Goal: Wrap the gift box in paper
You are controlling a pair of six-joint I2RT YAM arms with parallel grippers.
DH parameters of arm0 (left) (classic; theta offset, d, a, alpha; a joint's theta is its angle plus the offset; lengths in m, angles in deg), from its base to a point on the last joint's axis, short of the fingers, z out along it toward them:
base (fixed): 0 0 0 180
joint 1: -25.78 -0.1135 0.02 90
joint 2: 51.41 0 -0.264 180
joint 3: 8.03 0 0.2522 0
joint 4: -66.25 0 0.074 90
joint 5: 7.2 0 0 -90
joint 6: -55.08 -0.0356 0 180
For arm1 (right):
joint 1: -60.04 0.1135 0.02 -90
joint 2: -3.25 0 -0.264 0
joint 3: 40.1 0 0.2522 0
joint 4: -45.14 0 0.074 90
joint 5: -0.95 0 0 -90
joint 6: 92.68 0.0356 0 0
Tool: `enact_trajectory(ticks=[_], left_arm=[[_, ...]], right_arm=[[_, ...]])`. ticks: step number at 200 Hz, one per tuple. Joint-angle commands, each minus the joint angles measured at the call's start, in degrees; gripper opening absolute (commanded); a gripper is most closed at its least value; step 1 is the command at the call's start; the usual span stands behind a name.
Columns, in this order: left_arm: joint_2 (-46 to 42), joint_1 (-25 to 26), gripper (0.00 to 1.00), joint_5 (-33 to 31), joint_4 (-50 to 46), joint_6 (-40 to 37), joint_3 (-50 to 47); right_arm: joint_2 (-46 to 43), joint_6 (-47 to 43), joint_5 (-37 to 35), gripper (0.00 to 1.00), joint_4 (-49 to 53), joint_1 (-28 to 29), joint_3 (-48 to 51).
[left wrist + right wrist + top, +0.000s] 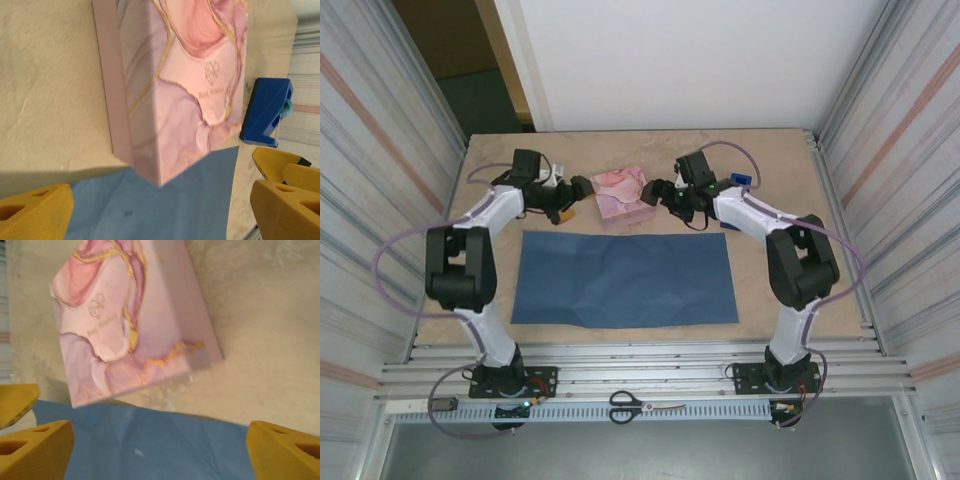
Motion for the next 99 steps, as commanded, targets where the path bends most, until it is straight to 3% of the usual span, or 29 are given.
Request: enact_trajectory(ticks=[1, 36, 99], left_arm=[[5.0, 0.6, 0.89, 4.2, 0.5, 2.2, 4.8], [12.1, 2.5, 0.83, 5.5, 1.2, 2.8, 9.7], [19.9, 3.4, 0.77, 6.3, 2.0, 3.2, 14.3]], right_arm=[[6.1, 1.3, 6.4, 0.86, 1.2, -1.7, -5.8], [14.5, -0.5, 13.9, 0.79, 3.2, -3.8, -14.0], [26.6, -3.1, 25.4, 0.81, 7.2, -5.0, -26.2]])
